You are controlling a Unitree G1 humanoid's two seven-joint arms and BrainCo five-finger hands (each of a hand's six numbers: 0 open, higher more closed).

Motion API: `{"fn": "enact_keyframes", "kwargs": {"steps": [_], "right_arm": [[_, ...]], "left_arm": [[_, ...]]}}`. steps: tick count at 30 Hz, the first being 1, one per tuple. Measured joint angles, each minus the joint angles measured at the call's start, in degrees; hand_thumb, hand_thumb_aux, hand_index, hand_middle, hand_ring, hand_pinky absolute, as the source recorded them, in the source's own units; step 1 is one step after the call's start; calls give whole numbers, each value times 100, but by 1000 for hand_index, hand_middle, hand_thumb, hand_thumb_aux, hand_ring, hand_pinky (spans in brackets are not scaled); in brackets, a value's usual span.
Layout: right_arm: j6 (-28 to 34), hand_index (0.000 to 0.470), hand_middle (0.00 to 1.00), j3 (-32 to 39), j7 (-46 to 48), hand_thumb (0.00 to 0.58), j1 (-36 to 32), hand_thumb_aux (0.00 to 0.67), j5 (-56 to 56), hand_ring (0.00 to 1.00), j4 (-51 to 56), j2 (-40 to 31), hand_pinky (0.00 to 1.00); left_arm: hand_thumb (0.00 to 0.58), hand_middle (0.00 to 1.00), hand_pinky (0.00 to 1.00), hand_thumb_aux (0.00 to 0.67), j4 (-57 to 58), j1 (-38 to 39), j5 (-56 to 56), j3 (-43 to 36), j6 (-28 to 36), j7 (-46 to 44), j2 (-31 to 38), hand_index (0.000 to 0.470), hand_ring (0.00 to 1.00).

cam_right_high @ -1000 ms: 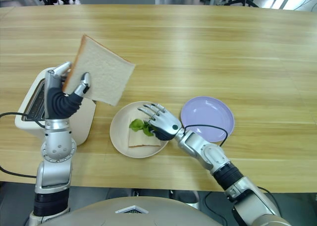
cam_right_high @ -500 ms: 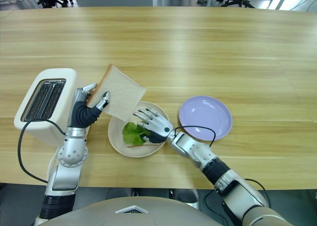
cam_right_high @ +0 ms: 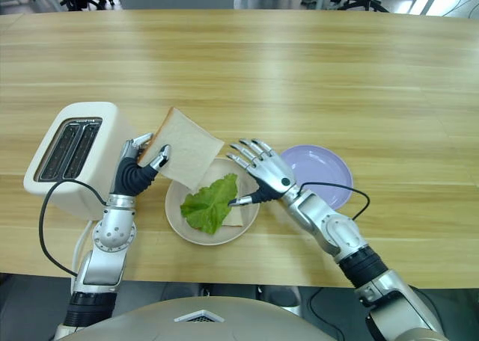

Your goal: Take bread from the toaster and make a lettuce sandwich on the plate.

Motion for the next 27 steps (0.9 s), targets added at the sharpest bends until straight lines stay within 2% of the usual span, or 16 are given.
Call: {"fn": "enact_keyframes", "kwargs": {"steps": [6, 12, 17, 21, 27], "right_arm": [[-111, 0, 0, -648, 171, 0, 468, 0, 581, 0, -427, -235, 0], [-552, 0, 0, -657, 374, 0, 912, 0, 900, 0, -647, -247, 0], [-1419, 0, 0, -29, 778, 0, 1017, 0, 1107, 0, -571, -119, 0], [-1731, 0, 0, 458, 1019, 0, 931, 0, 1054, 0, -179, 169, 0], [-1891, 0, 0, 993, 1218, 0, 700, 0, 756, 0, 510, 570, 0]], "left_arm": [[580, 1000, 1000, 670, 374, 21, -811, -342, 615, -1069, 6, 460, 1000], [580, 1000, 1000, 670, 533, 146, -1292, -345, 1100, -1637, 120, 460, 1000], [580, 1000, 1000, 670, 871, 134, -1200, -427, 1265, -1800, 314, 460, 1000], [580, 1000, 1000, 670, 1183, -99, -880, -518, 1216, -1673, 453, 460, 1000], [580, 1000, 1000, 670, 1662, -378, -612, -630, 983, -1342, 420, 460, 1000]]}}
